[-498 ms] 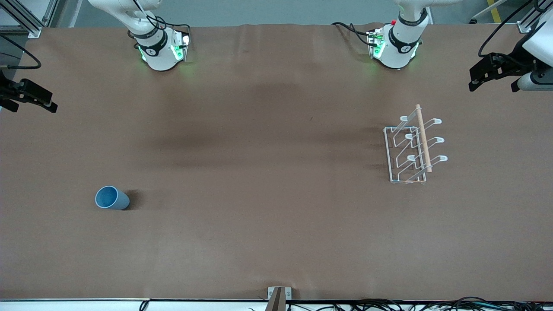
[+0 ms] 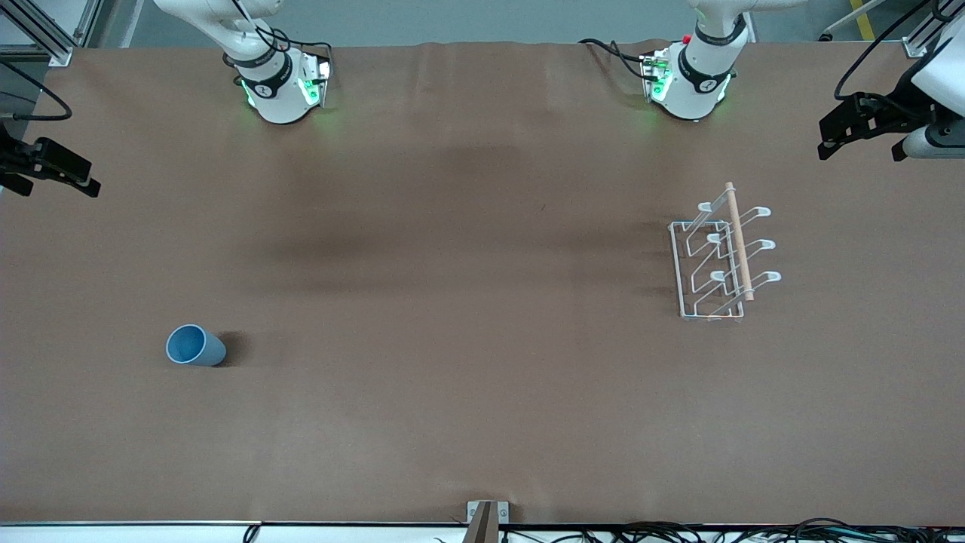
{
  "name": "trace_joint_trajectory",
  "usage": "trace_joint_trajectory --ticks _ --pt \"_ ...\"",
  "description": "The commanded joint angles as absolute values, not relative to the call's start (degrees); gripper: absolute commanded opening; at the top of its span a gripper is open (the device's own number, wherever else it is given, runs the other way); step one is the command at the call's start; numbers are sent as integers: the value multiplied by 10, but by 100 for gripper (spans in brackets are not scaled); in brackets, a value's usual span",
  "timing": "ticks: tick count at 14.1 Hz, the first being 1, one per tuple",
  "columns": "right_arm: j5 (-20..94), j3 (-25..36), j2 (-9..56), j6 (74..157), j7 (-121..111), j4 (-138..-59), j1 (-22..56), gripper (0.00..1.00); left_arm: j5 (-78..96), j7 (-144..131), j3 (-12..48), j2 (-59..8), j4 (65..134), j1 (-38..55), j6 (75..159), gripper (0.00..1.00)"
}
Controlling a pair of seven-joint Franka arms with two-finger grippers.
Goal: Hang cup on cup holder
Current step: 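Move the right gripper toward the light blue cup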
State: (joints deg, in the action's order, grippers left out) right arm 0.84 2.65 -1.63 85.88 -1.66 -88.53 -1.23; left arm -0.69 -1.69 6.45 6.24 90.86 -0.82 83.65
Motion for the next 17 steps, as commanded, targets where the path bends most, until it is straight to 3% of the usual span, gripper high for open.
trace_joint_trajectory --ticks 1,5,9,17 --pt "14 32 -13 858 -21 -878 -11 100 0 -5 64 65 910 -11 842 100" --pt "13 33 -3 867 -21 -878 -14 100 0 -5 64 63 906 -11 842 100" --pt "19 32 43 931 -22 -889 -39 100 0 -6 64 63 906 -10 841 100" --pt "20 32 174 1125 -69 -970 -68 99 1 -6 63 63 906 -11 838 100"
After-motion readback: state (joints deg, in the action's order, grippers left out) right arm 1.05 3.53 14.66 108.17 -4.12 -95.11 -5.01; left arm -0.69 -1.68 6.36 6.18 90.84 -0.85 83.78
